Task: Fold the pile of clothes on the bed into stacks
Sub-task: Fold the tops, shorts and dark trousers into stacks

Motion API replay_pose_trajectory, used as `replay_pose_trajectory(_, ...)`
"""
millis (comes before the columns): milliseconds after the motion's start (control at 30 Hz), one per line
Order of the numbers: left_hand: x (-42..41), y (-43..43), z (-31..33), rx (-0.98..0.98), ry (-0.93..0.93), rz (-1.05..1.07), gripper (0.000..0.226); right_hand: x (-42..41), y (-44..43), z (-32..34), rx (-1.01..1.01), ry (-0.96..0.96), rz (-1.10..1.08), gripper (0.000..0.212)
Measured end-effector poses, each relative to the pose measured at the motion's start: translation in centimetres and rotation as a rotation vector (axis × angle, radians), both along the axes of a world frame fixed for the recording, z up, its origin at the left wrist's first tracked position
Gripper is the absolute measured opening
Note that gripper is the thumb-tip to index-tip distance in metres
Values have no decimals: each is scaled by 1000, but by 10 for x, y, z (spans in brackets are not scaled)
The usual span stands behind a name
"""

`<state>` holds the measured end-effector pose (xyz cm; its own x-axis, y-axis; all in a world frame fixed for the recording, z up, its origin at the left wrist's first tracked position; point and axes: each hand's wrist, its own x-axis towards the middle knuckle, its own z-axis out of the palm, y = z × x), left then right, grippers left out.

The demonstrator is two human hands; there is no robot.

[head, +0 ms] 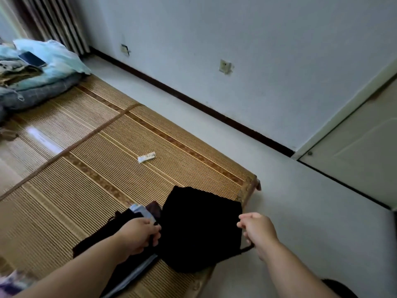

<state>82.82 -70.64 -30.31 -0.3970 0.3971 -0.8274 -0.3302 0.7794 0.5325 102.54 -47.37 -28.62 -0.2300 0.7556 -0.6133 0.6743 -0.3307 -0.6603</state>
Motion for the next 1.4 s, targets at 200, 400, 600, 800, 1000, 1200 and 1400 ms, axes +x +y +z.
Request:
replay_pose_trajectory(200,-21,45,-20,56,-37,100,14,-5,34,-49,-101,48,-115,18)
replay_pose_trajectory(400,-45,131,-63,147,-9,199,13,-27,98,-114,-161,144,-250,20)
replay_pose_trajectory(600,-63,196,-153,151,8,229,7,-47,143,-207,-114,231,-188,32)
replay_pose_trajectory(800,-55,166,-228,-269,286,-143,45,-26,104,-264,122,-31,57,25)
replay_pose_trajectory(1000,-36,129,-262,-510,459,-434,91,-2,-16,-296,312,-287,725,51)
replay_pose_trajectory(1200,-50,133,-279,-405,562,-463,92,-20,0,-320,443,-483,902,73)
replay_pose_trajectory(1400,-53,140,-296,-161,374,-76,83,-63,108,-323,518,-542,1002,68)
